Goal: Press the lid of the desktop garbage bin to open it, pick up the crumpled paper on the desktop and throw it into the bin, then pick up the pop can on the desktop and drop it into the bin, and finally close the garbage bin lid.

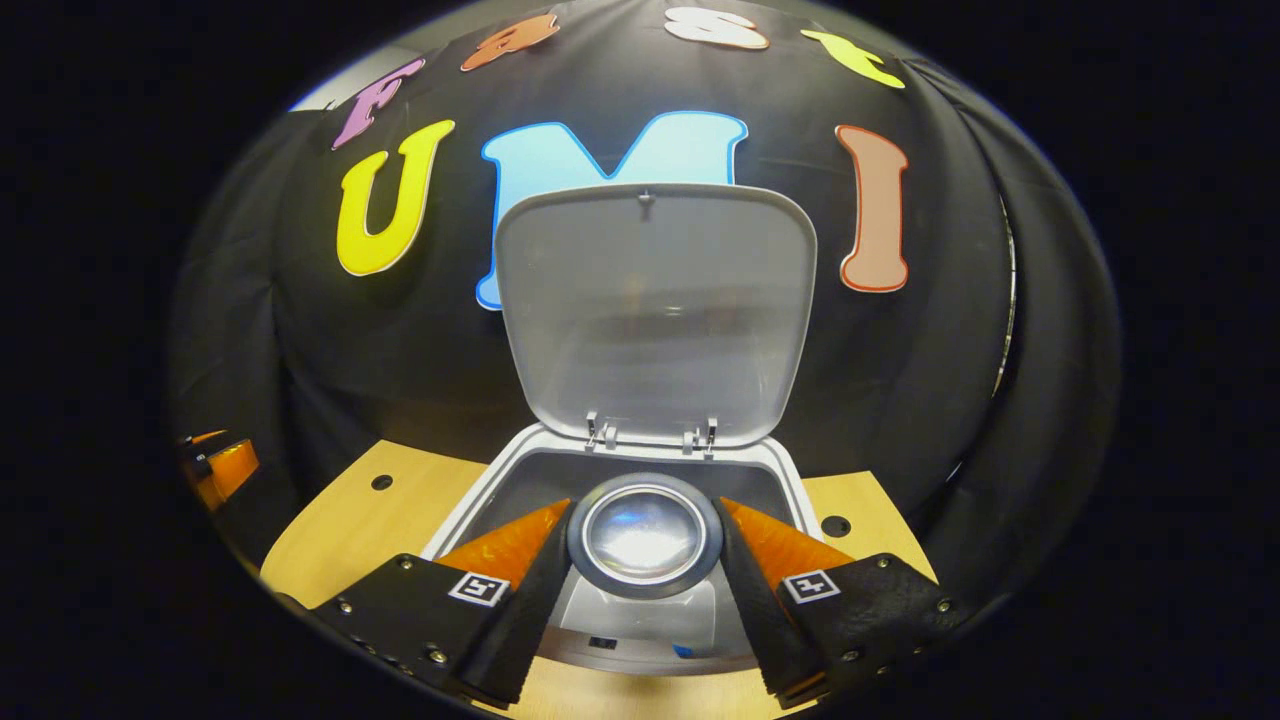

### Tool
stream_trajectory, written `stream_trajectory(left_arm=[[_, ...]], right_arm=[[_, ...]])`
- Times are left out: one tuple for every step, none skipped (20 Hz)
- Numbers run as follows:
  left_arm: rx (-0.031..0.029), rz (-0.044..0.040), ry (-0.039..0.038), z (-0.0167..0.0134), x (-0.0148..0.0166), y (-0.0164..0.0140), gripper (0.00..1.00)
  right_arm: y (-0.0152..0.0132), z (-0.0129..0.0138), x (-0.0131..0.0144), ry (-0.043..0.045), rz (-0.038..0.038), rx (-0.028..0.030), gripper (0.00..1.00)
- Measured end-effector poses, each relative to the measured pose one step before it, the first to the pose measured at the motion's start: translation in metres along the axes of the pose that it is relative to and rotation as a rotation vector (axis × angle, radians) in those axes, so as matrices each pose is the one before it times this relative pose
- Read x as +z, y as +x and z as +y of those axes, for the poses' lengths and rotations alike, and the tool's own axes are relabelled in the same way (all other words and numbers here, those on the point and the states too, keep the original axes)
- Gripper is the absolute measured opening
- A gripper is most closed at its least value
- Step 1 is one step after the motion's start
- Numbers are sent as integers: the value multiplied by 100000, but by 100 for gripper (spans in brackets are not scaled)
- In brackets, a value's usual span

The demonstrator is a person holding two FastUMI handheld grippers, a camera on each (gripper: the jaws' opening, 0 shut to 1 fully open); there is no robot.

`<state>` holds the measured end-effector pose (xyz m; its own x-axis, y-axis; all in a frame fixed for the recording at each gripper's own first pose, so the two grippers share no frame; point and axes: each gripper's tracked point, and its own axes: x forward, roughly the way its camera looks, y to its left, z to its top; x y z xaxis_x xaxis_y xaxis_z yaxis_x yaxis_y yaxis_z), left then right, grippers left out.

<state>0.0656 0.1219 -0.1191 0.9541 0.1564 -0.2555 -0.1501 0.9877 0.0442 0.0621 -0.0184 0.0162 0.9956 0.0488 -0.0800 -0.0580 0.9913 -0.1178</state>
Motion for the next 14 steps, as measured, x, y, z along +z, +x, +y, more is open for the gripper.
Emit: stream_trajectory(left_arm=[[216,20,-9,9,14,164,90],[279,155,2,36,-84,44,90],[275,232,-67,37,-37,69,90],[184,171,-108,43,-44,47,90],[69,-8,-193,-52,-46,-27,90],[-86,-80,-139,-118,42,84,90],[-36,31,-60,-93,73,-13,90],[-150,82,-84,-89,-22,-90,90],[-71,27,-104,-19,-37,-68,90],[-91,35,-119,-93,-16,-27,89],[-108,56,-122,-131,24,-71,91],[-86,24,-62,-58,44,-42,90],[-39,39,0,-56,10,-60,90],[-86,40,38,-47,32,-100,90]], right_arm=[[108,41,-68,847,339,418,84],[37,65,16,614,72,446,85],[63,-25,43,314,-242,6,85],[21,-52,138,92,-271,-225,85],[-18,-26,0,51,-50,1,84],[-68,58,21,-89,20,150,84],[-106,41,17,-312,6,62,84],[-61,33,5,-418,44,83,84],[-105,-55,-27,-413,-176,-55,84],[-111,5,138,-338,-214,-81,84],[-130,-6,123,-98,-338,-96,84],[-88,90,141,174,-433,191,84],[-135,16,167,219,-450,285,85],[-181,65,425,197,-1069,241,84]])
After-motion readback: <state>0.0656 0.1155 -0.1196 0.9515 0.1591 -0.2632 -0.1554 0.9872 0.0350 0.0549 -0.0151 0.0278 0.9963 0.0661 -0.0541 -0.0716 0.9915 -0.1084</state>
